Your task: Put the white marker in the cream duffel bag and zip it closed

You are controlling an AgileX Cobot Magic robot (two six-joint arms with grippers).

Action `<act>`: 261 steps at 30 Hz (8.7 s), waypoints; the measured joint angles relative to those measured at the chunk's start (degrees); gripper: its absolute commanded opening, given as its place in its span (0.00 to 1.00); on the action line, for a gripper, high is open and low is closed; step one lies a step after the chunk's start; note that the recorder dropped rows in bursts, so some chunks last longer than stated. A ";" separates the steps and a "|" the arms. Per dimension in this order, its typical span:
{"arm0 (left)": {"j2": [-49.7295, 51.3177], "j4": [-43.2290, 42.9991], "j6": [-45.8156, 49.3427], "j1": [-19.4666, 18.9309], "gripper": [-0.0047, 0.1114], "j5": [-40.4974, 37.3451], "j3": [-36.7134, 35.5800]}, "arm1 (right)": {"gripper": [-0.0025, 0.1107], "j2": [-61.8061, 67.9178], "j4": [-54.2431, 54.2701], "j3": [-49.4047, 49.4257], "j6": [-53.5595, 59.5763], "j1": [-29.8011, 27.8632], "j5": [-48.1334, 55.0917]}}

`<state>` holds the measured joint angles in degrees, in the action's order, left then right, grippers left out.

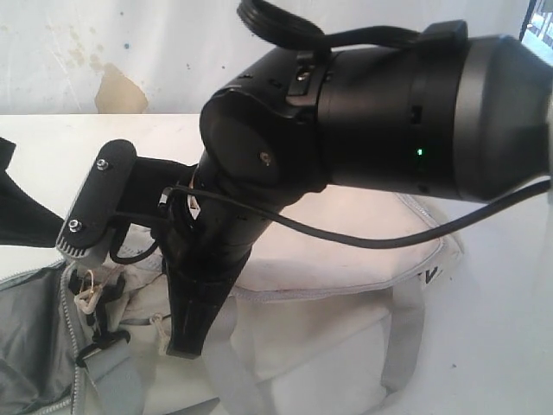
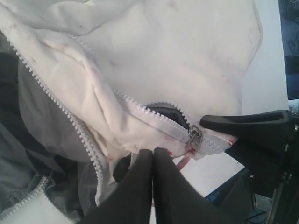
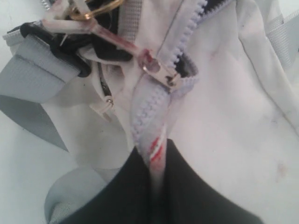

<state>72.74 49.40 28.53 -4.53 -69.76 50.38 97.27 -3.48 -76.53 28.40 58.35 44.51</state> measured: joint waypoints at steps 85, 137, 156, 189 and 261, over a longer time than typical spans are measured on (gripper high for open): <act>3.51 19.63 40.90 12.00 0.54 9.56 -14.44 | 0.03 -0.29 -1.27 0.00 0.10 0.00 -0.50; 7.39 -6.83 -11.37 11.55 0.04 -1.01 10.61 | 0.02 -0.39 -2.37 -0.32 2.43 0.00 2.84; 5.81 -15.25 -18.32 11.98 0.04 -1.52 14.52 | 0.02 -2.74 -6.14 3.14 -0.51 0.30 -5.79; 5.81 -19.71 -24.48 12.97 0.04 4.84 15.62 | 0.02 -4.40 -7.77 7.27 -11.69 0.47 -9.46; 13.66 -36.71 -23.52 11.43 0.57 19.66 23.22 | 0.48 0.62 -2.77 -7.81 -41.50 -20.52 24.57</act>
<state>86.40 12.69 5.01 6.91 -50.10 73.60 97.89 -6.26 -84.35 -13.10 37.83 69.09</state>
